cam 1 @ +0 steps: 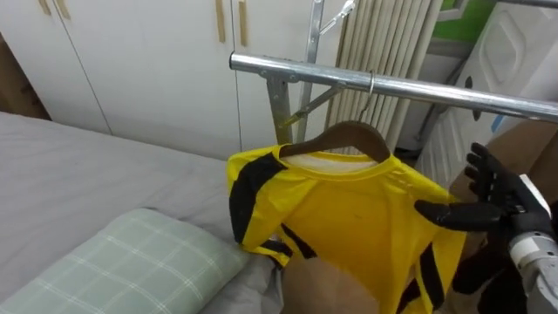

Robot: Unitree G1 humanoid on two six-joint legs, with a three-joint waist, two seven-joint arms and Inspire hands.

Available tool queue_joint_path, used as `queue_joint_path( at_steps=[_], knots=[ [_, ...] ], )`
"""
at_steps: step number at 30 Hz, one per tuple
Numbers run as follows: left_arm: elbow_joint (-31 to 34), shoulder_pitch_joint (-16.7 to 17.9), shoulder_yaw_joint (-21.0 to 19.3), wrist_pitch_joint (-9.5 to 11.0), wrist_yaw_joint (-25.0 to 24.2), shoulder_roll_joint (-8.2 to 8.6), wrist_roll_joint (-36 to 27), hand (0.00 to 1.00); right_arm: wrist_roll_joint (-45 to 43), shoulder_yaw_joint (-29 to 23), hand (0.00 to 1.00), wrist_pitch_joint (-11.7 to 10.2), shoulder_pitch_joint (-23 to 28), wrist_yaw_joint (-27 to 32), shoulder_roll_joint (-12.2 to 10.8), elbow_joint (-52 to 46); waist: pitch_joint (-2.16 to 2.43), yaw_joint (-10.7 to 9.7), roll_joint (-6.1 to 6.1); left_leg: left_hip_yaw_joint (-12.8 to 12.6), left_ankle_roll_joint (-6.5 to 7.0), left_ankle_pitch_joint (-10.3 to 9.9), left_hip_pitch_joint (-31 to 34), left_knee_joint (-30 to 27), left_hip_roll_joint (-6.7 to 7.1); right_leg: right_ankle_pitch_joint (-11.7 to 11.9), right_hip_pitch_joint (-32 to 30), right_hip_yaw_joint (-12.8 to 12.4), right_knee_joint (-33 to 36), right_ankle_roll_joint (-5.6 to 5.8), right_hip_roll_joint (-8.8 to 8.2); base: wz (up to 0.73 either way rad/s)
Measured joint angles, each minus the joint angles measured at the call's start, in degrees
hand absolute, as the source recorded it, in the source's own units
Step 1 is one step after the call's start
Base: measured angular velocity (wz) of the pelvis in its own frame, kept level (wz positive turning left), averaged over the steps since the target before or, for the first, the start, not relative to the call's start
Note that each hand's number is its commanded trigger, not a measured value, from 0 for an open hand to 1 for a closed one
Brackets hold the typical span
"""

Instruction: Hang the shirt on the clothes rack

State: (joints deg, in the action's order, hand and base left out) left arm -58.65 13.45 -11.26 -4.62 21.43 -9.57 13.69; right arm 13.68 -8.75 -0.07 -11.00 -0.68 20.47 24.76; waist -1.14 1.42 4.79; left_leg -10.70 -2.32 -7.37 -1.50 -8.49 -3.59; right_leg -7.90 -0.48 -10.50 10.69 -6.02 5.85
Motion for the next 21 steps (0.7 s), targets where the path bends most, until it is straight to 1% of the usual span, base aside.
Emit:
queue_joint_path(
  at_steps=[4,10,16,21],
  knots=[
    [0.00,0.10,-0.07,0.00,-0.46,-0.32,0.00,0.00,0.04,-1.36,0.00,-0.42,0.02,1.19,0.32,2.54,-0.14,-0.38,0.25,-0.10,0.00,0.00,0.00,0.00,0.01,-0.05,-0.01,-0.14,0.00,0.06,0.02,0.00],
    [-0.01,0.30,-1.63,0.00,-0.54,-0.34,0.60,0.00,-0.26,-2.24,0.00,-0.60,0.33,2.42,0.35,4.10,-0.14,-1.21,0.42,-0.13,0.00,0.00,0.00,0.01,0.01,-0.06,-0.02,-0.35,-0.01,0.06,0.10,0.00],
    [-0.01,0.36,-2.17,-0.01,-0.69,-0.34,1.06,0.00,-0.24,-4.90,0.00,-0.63,2.56,3.73,0.35,4.15,-0.11,-1.26,0.45,-0.17,0.00,0.00,0.00,0.02,-0.01,-0.07,-0.04,-0.35,-0.01,0.05,0.09,0.00],
    [-0.02,0.41,-2.16,-0.04,-0.71,-0.32,1.07,0.00,-0.26,-5.14,0.00,-0.63,5.23,3.71,0.35,4.52,-0.05,-1.26,0.47,-0.19,0.00,0.00,-0.06,0.02,0.00,-0.11,-0.01,-0.36,-0.03,0.06,0.10,0.00]
  ],
)
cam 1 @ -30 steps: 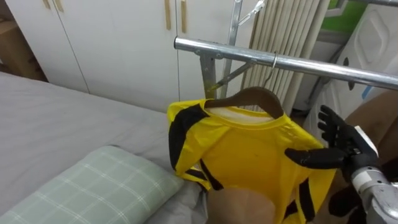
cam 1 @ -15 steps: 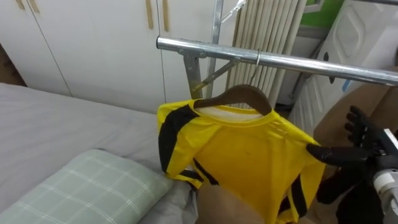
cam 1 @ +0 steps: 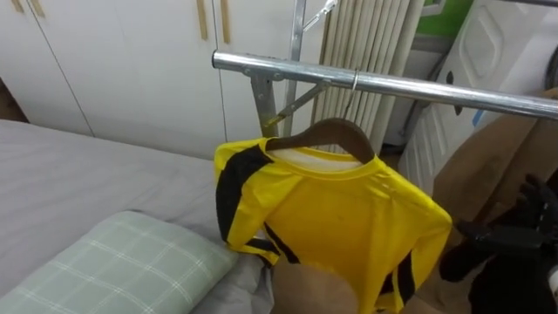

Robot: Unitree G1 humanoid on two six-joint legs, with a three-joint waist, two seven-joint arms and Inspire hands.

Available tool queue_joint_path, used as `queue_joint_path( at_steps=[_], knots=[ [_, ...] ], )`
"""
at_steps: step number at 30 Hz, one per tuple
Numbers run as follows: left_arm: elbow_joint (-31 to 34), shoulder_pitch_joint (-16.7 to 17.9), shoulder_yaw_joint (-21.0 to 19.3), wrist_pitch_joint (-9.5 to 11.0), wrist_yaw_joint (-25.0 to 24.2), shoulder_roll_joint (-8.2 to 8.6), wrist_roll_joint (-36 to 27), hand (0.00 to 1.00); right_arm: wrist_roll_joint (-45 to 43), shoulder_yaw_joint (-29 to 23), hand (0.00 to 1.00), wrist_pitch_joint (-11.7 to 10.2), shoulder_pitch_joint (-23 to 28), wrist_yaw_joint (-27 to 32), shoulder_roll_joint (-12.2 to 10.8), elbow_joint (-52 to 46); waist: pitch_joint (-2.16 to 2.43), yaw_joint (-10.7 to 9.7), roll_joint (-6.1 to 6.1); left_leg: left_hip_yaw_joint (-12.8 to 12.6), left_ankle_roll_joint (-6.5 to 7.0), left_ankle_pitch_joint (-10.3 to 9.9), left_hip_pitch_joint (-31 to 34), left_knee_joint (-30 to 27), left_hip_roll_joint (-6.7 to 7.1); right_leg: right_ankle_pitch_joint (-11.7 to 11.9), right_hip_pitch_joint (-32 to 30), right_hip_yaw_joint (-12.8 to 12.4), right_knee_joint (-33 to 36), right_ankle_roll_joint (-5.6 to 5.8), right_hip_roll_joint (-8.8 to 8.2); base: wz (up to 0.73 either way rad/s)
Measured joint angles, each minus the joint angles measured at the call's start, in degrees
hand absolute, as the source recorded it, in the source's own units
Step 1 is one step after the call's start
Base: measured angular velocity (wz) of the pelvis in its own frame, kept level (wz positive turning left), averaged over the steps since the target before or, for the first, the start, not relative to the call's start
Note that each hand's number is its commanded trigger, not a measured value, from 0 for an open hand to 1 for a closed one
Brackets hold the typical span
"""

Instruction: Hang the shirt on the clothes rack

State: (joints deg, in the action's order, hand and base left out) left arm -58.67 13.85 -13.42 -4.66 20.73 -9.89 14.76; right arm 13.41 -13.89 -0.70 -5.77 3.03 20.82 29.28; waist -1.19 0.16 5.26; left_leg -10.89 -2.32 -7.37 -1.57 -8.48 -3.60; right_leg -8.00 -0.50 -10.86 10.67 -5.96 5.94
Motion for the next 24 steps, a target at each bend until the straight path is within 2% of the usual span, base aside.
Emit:
queue_joint_path(
  at_steps=[6,9,12,14,17,19,21,24],
  knots=[
    [-1.26,0.07,-0.04,0.01,0.13,-0.01,0.00,0.00,1.64,-0.11,0.00,0.03,6.73,-0.11,-0.07,3.45,0.11,-0.07,-0.21,-0.11,-0.01,-0.01,-0.61,0.05,-0.01,-0.08,0.45,-0.33,0.05,-0.10,0.05,-0.03],
    [-2.22,0.21,-0.13,0.09,-0.06,0.00,0.02,0.00,2.04,-1.03,0.00,-0.62,8.39,-0.06,-1.09,6.06,0.34,-0.10,-0.62,-0.81,-0.01,-0.01,-0.87,0.06,-0.05,-0.29,0.47,-1.81,0.18,0.10,0.34,-0.13],
    [-2.29,0.22,-0.05,0.08,-0.14,-0.01,-0.05,0.00,2.61,-0.97,0.00,-0.73,10.46,-0.54,-3.15,9.71,0.36,-0.14,-0.68,-0.94,-0.01,-0.01,-1.01,0.07,-0.07,-0.29,0.51,-1.86,0.21,0.13,0.34,-0.03],
    [-2.81,0.17,-0.15,0.17,-0.20,-0.02,0.02,0.00,4.60,-0.97,0.00,-0.82,11.55,-0.77,-5.33,13.36,0.38,-0.27,-0.90,-1.09,-0.01,-0.01,-1.09,0.19,-0.10,-0.27,0.51,-1.83,0.12,0.15,0.34,0.00],
    [-4.86,0.17,-0.17,0.97,-0.18,-0.02,0.02,0.00,7.93,-0.99,0.00,-1.09,11.81,-1.43,-6.74,21.36,0.60,-0.96,-1.46,-0.97,0.04,-0.09,-1.36,0.25,-0.05,-0.28,0.88,-1.67,0.03,0.17,0.27,0.03],
    [-5.67,0.15,-0.59,1.18,-0.18,-0.02,0.03,0.00,9.86,-1.02,0.00,-1.12,12.70,-2.11,-7.66,23.30,0.60,-1.77,-1.88,-0.88,0.04,-0.09,-1.27,0.25,-0.05,-0.26,0.79,-1.05,0.02,0.13,0.13,0.00],
    [-5.96,0.15,-1.14,1.36,-0.18,0.01,-0.01,0.00,11.13,-1.01,0.00,-1.69,13.64,-3.56,-8.27,26.31,0.80,-2.16,-2.46,-0.80,0.04,-0.09,-1.31,0.25,-0.08,-0.31,0.79,-0.77,0.05,0.07,0.07,0.00],
    [-5.97,0.11,-1.12,1.93,-0.52,0.05,-0.09,0.00,13.25,-0.74,0.00,-2.25,13.87,-5.87,-9.24,30.05,0.58,-2.00,-3.09,-0.82,0.04,-0.09,-1.26,0.25,-0.14,-0.31,0.71,-0.63,0.10,0.07,0.10,0.00]
  ],
)
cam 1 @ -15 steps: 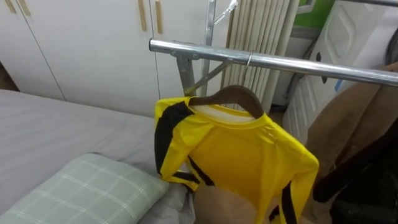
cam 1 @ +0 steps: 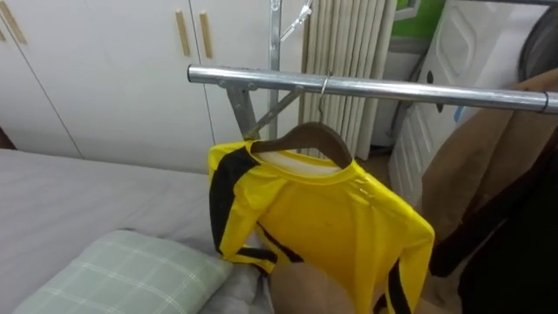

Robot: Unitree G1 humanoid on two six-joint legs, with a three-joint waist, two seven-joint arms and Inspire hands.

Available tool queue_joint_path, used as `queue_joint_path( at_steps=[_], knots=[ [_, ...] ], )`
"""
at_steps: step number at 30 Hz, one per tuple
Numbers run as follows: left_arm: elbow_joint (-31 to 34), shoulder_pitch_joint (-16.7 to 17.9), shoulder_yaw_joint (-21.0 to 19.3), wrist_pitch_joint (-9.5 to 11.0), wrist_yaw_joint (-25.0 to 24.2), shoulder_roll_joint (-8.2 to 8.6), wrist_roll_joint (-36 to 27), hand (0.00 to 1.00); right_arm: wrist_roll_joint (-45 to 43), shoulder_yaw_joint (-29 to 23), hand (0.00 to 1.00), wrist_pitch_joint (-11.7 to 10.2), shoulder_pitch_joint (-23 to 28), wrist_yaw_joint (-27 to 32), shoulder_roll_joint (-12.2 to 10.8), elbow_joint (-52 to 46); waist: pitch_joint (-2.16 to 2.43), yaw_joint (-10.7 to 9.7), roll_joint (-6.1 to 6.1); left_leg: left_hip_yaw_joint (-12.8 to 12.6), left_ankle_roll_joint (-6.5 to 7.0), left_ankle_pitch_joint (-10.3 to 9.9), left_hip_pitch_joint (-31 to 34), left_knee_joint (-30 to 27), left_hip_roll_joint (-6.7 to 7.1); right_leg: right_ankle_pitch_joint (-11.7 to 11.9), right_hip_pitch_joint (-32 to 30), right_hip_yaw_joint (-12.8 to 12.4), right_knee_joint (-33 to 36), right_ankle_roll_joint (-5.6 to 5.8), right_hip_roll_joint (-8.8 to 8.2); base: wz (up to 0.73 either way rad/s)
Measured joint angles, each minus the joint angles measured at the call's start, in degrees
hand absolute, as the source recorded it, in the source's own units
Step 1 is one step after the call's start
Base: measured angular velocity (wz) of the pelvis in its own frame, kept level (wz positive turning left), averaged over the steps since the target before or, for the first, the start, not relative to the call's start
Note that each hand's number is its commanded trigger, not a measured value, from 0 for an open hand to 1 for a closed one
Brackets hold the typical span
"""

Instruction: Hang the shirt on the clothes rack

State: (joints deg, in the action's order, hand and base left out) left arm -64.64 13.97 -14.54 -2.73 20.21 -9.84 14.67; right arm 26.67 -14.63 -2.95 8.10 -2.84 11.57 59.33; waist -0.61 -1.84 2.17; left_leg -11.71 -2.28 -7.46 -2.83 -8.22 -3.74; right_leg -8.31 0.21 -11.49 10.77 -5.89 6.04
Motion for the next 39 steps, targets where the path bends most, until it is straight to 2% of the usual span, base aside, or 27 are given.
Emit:
queue_joint_path(
  at_steps=[4,7,10,12,15,21,25,31,39],
  knots=[
    [-0.03,-0.06,0.14,0.67,-0.59,0.09,-0.49,0.00,0.02,1.57,0.00,-0.75,0.03,-2.87,-1.57,3.85,0.05,-0.14,-0.39,0.36,-0.13,-0.11,0.14,0.04,-0.05,-0.33,-0.02,0.68,0.01,0.37,-0.02,0.06],
    [-0.72,-0.19,0.13,1.29,-0.62,0.42,-0.60,0.00,-0.19,4.66,0.00,-0.84,0.79,-4.94,-2.67,5.84,0.08,0.08,-0.45,0.49,-0.14,-0.11,0.13,0.07,-0.03,-0.03,0.03,0.47,0.01,-0.14,0.00,0.00],
    [-1.07,-0.40,1.29,1.41,-0.66,0.49,-2.73,0.00,-0.22,7.25,0.00,-1.12,1.47,-6.51,-4.03,8.04,0.06,0.09,-0.55,0.89,-0.13,-0.12,0.15,0.09,0.06,-0.03,0.10,0.46,-0.02,-0.14,-0.02,0.01],
    [-1.36,-0.53,1.27,1.42,-0.70,1.16,-3.98,0.00,-0.22,8.47,0.00,-1.13,2.25,-7.86,-4.71,9.30,0.08,0.05,-1.04,0.92,-0.07,-0.27,0.15,0.09,0.08,-0.04,0.10,0.57,-0.10,-0.13,-0.08,0.00],
    [-1.95,-0.84,1.20,1.42,-0.76,1.93,-4.00,0.00,-0.17,8.66,0.00,-1.00,2.44,-8.77,-4.80,11.77,0.19,0.03,-1.54,0.92,-0.02,-0.30,0.15,0.10,0.16,-0.09,0.10,0.55,-0.11,-0.06,-0.16,0.00],
    [-2.54,-0.91,1.33,1.42,-2.62,2.08,-6.19,0.00,0.04,8.72,0.00,-0.77,2.03,-9.85,-4.50,13.38,0.28,0.01,-1.93,0.92,-0.02,-0.29,-0.02,0.09,0.16,-0.09,0.31,0.59,-0.14,-0.07,-0.16,0.00],
    [-3.05,-1.01,1.36,1.38,-3.45,2.08,-7.88,0.00,0.16,8.83,0.00,0.18,1.41,-9.81,-4.42,14.47,0.10,0.03,-1.88,1.11,-0.02,-0.29,-0.66,0.09,0.25,-0.43,1.00,0.49,-0.24,0.03,-0.19,0.01],
    [-3.06,-1.16,1.36,1.24,-4.23,2.06,-8.38,0.00,0.01,8.86,0.00,1.72,0.46,-9.77,-4.23,14.68,0.15,0.04,-1.66,1.11,-0.02,-0.29,-0.72,0.09,0.27,-0.45,1.04,0.51,-0.23,0.05,-0.23,0.00],
    [-3.11,-1.16,1.73,1.02,-5.14,2.02,-8.51,0.00,-0.21,10.09,0.00,2.19,-0.29,-8.79,-4.21,14.65,0.04,0.26,-1.46,1.11,-0.02,-0.29,-0.74,0.09,0.29,-0.45,1.04,0.47,-0.23,0.03,-0.24,0.00]
  ],
)
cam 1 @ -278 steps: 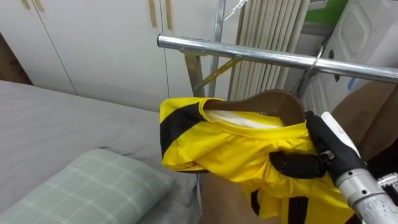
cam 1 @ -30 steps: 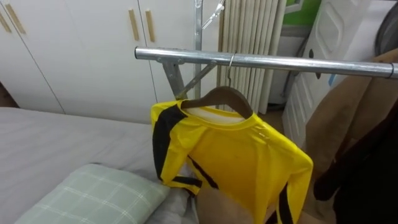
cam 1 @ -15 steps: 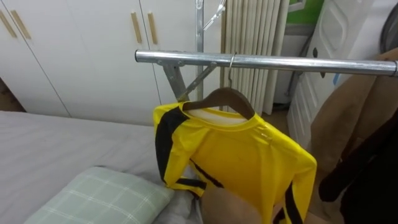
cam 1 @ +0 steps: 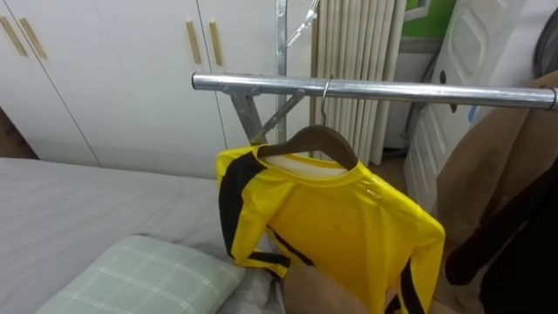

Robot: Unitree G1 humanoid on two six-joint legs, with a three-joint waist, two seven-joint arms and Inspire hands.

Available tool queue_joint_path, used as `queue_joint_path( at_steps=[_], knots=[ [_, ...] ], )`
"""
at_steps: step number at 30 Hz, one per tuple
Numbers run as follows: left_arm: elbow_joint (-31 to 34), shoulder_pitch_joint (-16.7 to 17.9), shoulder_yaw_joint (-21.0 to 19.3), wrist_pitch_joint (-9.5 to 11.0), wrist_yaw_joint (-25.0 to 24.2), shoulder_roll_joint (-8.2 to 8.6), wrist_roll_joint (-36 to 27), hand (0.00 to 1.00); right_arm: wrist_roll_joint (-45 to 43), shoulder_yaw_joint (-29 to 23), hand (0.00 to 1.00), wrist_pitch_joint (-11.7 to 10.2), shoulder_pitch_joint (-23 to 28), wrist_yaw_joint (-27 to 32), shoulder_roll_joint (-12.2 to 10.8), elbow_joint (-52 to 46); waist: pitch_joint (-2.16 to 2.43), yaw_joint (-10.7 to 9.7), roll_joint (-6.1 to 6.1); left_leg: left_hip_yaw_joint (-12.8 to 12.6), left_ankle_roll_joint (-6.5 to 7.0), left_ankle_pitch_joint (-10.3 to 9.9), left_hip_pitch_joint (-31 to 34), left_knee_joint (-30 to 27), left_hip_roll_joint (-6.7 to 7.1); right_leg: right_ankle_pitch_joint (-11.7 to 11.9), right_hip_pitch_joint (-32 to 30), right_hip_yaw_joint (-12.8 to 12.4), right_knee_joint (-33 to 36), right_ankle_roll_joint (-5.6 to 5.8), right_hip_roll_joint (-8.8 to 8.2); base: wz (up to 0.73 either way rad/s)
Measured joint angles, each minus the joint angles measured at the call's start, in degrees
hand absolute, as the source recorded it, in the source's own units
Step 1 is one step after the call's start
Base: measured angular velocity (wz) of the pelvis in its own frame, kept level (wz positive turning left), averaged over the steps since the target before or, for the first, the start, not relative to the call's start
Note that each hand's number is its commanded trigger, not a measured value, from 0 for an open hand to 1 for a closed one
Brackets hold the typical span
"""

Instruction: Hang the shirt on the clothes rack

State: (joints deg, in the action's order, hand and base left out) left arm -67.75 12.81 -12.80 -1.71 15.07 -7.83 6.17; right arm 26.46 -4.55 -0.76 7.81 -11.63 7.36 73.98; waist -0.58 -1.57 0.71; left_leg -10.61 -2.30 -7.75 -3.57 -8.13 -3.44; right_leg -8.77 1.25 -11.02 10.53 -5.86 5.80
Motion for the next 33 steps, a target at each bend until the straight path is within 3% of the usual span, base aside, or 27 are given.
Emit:
queue_joint_path(
  at_steps=[24,33],
  knots=[
    [0.14,0.00,0.05,-0.02,1.23,-0.03,0.11,0.00,-0.85,1.03,0.00,0.23,-0.13,2.41,-0.17,-0.40,-0.16,0.26,0.06,0.09,0.00,0.00,-0.56,0.00,0.07,-0.23,0.83,0.16,-0.14,0.20,-0.01,0.00],
    [0.14,0.20,0.73,-0.02,3.13,0.15,0.21,0.00,-2.64,1.73,0.00,0.38,-1.04,3.56,-0.17,-0.34,0.15,0.33,-0.04,0.08,0.00,0.00,-0.66,0.00,0.06,-0.02,0.92,0.26,-0.08,-0.13,-0.01,0.00]
  ],
)
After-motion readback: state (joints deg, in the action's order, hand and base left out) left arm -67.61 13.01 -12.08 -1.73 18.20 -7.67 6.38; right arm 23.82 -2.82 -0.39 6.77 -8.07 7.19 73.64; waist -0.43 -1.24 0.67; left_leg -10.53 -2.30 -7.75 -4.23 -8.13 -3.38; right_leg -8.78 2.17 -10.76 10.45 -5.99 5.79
